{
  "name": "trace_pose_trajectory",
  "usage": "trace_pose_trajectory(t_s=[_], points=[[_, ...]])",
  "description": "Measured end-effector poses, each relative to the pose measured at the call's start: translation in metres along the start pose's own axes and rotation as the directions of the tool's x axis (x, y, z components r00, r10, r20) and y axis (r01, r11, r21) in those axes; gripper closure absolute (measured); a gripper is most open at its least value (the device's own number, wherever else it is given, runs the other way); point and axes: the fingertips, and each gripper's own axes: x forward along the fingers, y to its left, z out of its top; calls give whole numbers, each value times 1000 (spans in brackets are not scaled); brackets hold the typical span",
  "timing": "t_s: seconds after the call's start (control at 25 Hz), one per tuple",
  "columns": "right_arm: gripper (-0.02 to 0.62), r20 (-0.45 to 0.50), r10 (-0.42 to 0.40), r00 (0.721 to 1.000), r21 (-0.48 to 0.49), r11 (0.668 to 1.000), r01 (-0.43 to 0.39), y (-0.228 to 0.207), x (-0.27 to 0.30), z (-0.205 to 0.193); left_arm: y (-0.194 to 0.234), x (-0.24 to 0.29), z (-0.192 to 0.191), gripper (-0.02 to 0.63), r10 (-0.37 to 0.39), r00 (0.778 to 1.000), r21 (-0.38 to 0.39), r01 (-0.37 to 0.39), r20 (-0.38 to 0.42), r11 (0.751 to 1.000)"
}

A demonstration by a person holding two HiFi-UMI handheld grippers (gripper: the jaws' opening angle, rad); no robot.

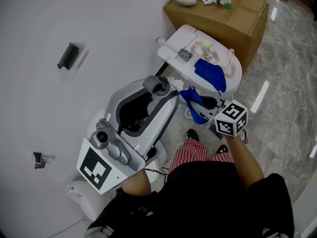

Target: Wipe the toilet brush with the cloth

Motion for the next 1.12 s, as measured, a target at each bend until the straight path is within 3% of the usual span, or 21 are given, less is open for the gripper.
trace_pose_trajectory(t_s=[0.84,1.12], points=[[531,-114,-15,993,-5,1000,14,-9,4,-39,-7,8,11,517,-21,1000,7,21,17,1000],[531,-55,-123,991,34,992,125,-26,-18,-21,0,8,-4,517,8,1000,5,-8,-14,1000]])
